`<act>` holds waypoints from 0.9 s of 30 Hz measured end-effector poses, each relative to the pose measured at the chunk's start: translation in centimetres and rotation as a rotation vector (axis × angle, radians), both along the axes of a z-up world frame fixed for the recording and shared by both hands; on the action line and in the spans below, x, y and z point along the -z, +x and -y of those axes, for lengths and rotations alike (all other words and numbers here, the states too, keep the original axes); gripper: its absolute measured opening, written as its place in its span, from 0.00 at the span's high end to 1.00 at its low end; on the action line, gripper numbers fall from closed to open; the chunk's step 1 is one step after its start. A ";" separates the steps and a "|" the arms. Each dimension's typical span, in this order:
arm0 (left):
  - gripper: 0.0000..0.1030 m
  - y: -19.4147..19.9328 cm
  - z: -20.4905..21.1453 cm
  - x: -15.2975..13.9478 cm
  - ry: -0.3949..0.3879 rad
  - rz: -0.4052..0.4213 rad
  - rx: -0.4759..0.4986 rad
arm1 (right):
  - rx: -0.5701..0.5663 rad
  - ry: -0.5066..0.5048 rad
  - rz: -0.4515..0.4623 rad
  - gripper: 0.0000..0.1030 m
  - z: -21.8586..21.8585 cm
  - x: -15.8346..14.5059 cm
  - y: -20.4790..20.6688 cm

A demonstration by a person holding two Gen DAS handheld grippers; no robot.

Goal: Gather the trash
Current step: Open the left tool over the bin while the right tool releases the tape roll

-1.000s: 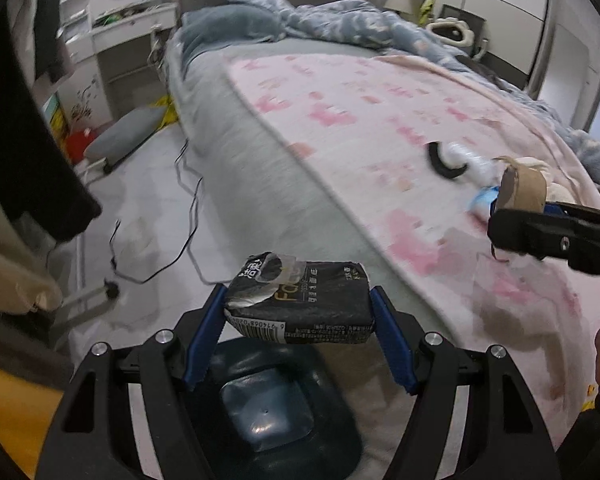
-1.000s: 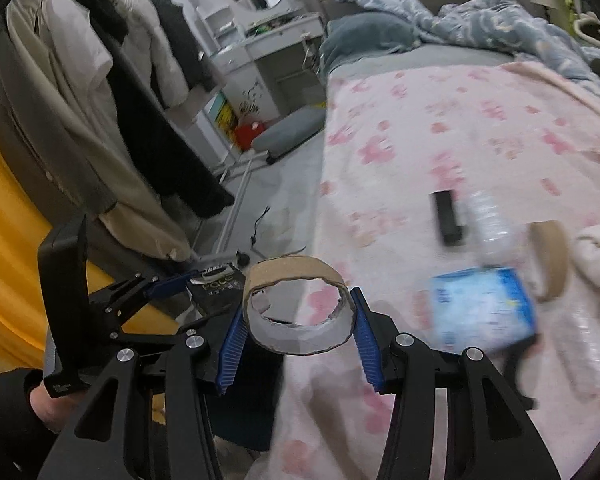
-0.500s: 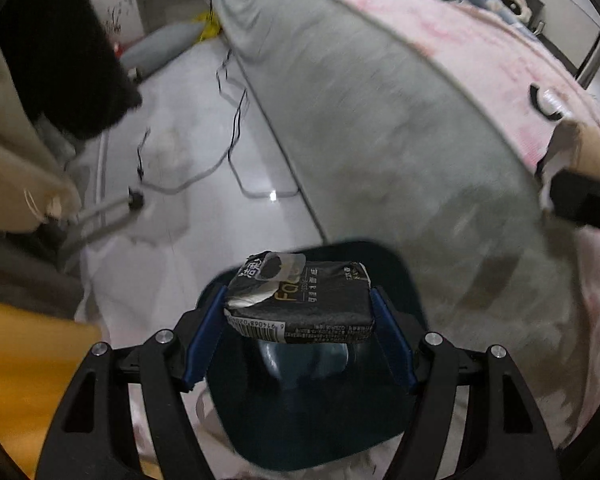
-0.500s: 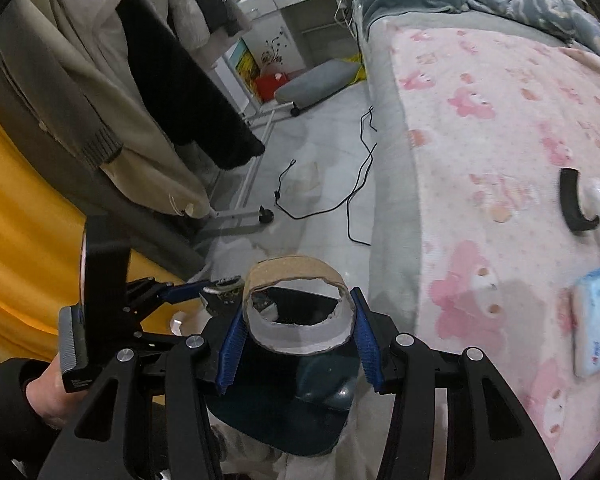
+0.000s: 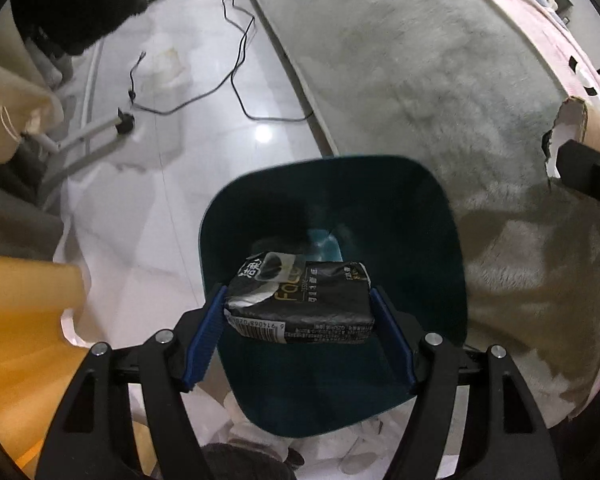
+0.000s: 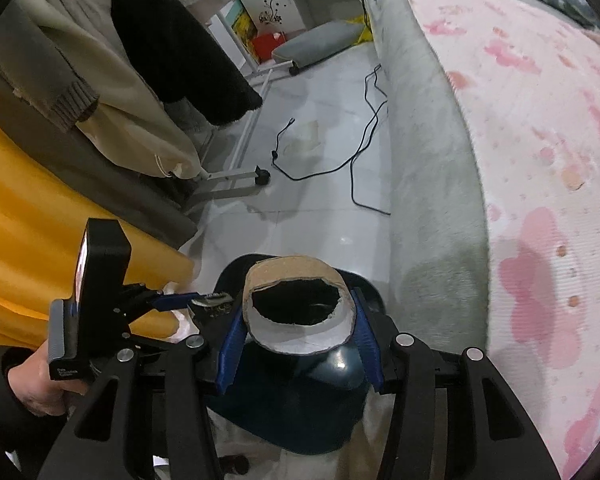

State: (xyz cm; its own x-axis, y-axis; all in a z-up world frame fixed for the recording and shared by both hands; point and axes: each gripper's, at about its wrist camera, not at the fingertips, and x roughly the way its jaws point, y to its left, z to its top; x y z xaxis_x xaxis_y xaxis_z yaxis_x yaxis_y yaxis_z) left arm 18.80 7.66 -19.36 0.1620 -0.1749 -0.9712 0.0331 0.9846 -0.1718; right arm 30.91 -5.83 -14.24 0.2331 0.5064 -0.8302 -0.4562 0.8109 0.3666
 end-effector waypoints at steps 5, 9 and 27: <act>0.26 -0.2 -0.7 0.1 -0.019 -0.013 0.006 | -0.027 -0.017 -0.016 0.51 -1.5 0.9 0.2; 0.20 -0.2 -1.6 0.1 -0.021 -0.001 -0.006 | -0.043 -0.035 -0.030 0.51 -2.5 1.8 0.3; 0.18 0.3 -6.5 -5.6 -0.066 0.256 -0.123 | -0.119 -0.139 -0.100 0.51 -7.0 6.2 0.1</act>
State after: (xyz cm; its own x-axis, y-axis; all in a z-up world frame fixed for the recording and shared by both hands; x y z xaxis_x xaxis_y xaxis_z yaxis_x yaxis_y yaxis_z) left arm 19.11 14.18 -13.75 0.4245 -0.2001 -0.8830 -0.0349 0.9709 -0.2368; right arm 31.06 1.14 -20.40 0.0911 0.4048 -0.9099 -0.5184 0.7994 0.3037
